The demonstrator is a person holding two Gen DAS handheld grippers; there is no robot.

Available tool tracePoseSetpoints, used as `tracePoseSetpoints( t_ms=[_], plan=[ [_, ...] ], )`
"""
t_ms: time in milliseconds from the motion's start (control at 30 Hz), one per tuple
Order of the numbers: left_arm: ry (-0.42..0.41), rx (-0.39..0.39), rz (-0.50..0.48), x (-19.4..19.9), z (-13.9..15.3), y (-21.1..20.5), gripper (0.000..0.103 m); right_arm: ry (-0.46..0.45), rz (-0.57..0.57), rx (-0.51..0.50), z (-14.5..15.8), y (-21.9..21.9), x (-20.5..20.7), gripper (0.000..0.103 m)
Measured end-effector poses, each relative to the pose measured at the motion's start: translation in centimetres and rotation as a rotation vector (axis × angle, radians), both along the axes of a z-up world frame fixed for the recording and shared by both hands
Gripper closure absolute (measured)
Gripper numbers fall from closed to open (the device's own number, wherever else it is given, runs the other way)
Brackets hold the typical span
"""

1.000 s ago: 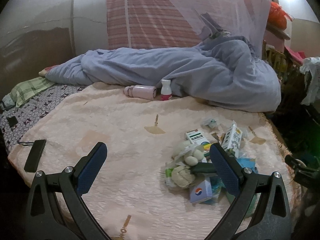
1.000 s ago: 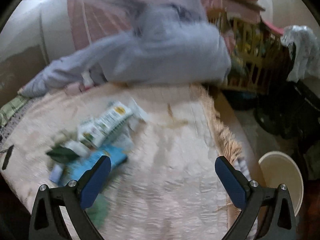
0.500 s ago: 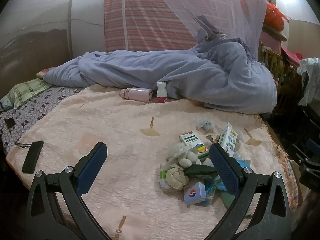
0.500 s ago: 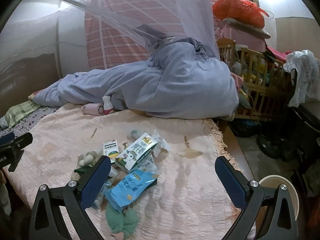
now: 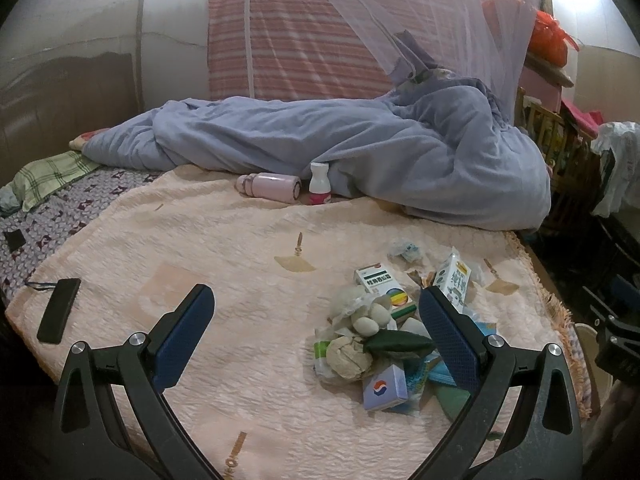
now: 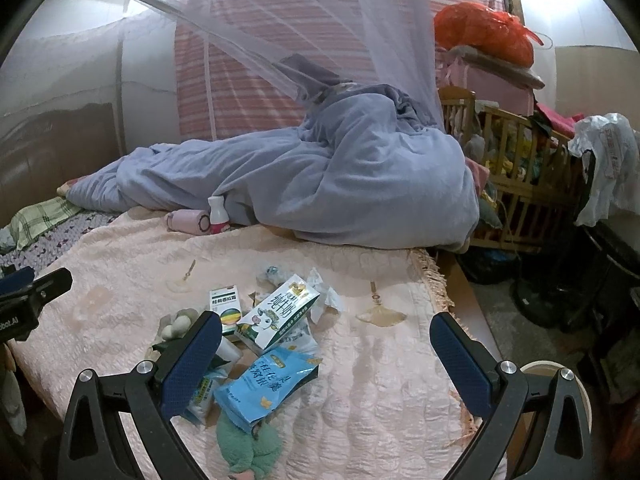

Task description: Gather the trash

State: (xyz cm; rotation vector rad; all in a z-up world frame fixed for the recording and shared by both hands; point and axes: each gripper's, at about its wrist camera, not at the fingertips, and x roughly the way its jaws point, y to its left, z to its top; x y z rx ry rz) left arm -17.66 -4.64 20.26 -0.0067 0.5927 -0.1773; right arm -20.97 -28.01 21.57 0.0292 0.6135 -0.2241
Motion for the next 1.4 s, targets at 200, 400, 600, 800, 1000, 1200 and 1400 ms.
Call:
tracePoseSetpoints(
  t_ms=[200,400,600,800,1000,1200,1400],
  plan=[
    [0.003,-0.009,0.000,0.00,-0.08,0.01,0.001,0.002,0.002,0.003,0.10,0.26,0.26,0.000],
    [0.010,-0.016,-0.001,0.13,-0.18,0.11,0.001,0.003,0.003,0.002,0.15,0.36,0.33,0.000],
    [0.012,-0.019,0.000,0.15,-0.23,0.18,0.001,0.005,0.008,-0.006,0.23,0.62,0.58,0.000],
    [0.015,-0.019,-0.002,0.09,-0.33,0.33,0.001,0.010,0.010,0.000,0.25,0.73,0.52,0.000],
    [0.016,-0.019,-0.002,0.06,-0.44,0.38,0.001,0.009,0.012,0.002,0.32,0.70,0.53,0.000],
    [0.017,-0.018,-0.002,0.10,-0.41,0.38,0.001,0.014,0.016,0.003,0.18,0.64,0.37,0.000],
    [0.019,-0.018,-0.002,0.09,-0.39,0.41,0.001,0.015,0.017,0.001,0.14,0.73,0.34,0.000]
  ],
)
